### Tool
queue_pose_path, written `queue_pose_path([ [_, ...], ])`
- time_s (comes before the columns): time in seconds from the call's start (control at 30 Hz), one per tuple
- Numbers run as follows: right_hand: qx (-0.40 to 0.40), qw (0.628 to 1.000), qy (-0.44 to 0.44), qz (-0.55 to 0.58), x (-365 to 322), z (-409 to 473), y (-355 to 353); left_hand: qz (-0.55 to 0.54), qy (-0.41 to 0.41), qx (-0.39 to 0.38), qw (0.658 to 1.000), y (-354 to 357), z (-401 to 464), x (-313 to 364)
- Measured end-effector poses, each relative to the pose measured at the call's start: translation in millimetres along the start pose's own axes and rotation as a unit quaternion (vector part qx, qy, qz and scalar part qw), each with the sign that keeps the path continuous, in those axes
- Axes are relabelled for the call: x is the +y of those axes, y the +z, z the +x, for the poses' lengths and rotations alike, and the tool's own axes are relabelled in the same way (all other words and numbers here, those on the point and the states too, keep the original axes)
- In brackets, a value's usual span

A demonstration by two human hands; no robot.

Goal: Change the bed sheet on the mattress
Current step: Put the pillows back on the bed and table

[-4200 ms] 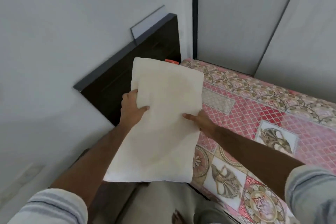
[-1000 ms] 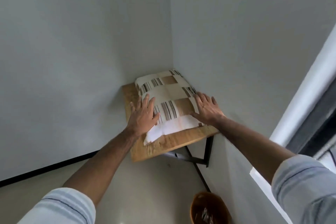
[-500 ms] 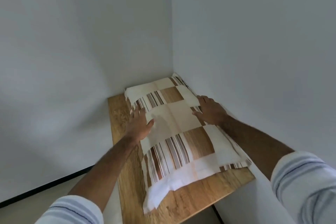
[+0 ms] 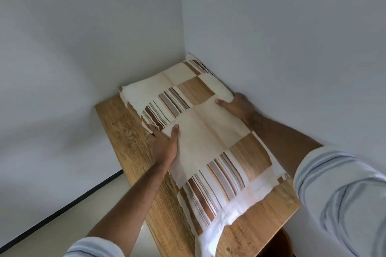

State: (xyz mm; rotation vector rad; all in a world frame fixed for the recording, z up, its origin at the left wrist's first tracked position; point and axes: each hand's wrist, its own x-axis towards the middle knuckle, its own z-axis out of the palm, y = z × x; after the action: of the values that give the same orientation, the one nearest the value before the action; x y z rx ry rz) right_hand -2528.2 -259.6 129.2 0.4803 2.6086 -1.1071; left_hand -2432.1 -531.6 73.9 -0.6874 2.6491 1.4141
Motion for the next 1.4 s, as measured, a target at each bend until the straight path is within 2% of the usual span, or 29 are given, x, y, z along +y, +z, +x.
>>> queue_pose_path([
  [0.03,-0.009,1.000,0.000,0.025,-10.0,-6.3,-4.2,-0.013,0.003,0.008,1.000,-0.9,-2.0,6.9],
  [0.13,-0.063,0.997,-0.028,0.045,-30.3,-28.1,-21.2,-0.092,-0.060,0.027,0.994,-0.4,-3.9,16.9],
  [0.23,-0.062,0.989,-0.117,0.073,-34.5,-64.8,-36.3,-0.159,-0.089,0.090,0.979,-2.0,-5.4,18.0],
  [0.3,-0.056,0.981,-0.146,0.115,-27.9,-98.2,-46.8,-0.175,-0.089,0.091,0.976,-2.0,-13.2,26.5],
  [0.37,-0.049,0.974,-0.170,0.143,-13.6,-146.4,-64.5,-0.193,-0.035,0.065,0.978,8.6,-34.6,29.1],
  [0.47,-0.009,0.968,-0.197,0.153,21.9,-219.0,-98.2,-0.304,-0.053,-0.054,0.950,26.2,-88.9,30.9],
  [0.53,0.035,0.964,-0.215,0.150,52.2,-281.3,-121.0,-0.354,-0.044,-0.076,0.931,34.1,-143.8,40.9],
  [0.6,0.079,0.956,-0.233,0.159,89.7,-347.6,-141.0,-0.365,0.000,-0.099,0.926,37.4,-217.4,63.0],
  [0.67,0.122,0.946,-0.245,0.174,127.9,-414.5,-157.5,-0.389,0.082,-0.076,0.914,39.0,-275.4,81.9],
  [0.73,0.161,0.942,-0.244,0.167,171.2,-481.8,-171.1,-0.429,0.146,-0.063,0.889,45.9,-329.3,96.6],
  [0.83,0.208,0.936,-0.227,0.170,229.1,-582.5,-185.8,-0.453,0.213,-0.149,0.853,60.6,-407.6,105.7],
  [0.9,0.259,0.925,-0.206,0.187,266.3,-651.0,-189.9,-0.446,0.298,-0.197,0.820,72.5,-470.7,111.2],
  [1.0,0.385,0.884,-0.161,0.212,315.4,-742.3,-188.1,-0.423,0.423,-0.254,0.760,95.0,-559.5,115.7],
  [1.07,0.475,0.842,-0.125,0.223,349.5,-802.0,-181.4,-0.410,0.498,-0.300,0.703,105.6,-616.6,116.0],
  [1.23,0.632,0.737,0.001,0.240,424.7,-940.3,-153.3,-0.376,0.572,-0.419,0.597,144.6,-757.7,110.9],
  [1.3,0.674,0.697,0.055,0.237,448.0,-984.3,-139.6,-0.353,0.598,-0.447,0.564,160.3,-814.6,106.0],
  [1.4,0.740,0.620,0.133,0.224,491.1,-1057.1,-112.7,-0.325,0.630,-0.499,0.498,184.8,-915.5,84.9],
])
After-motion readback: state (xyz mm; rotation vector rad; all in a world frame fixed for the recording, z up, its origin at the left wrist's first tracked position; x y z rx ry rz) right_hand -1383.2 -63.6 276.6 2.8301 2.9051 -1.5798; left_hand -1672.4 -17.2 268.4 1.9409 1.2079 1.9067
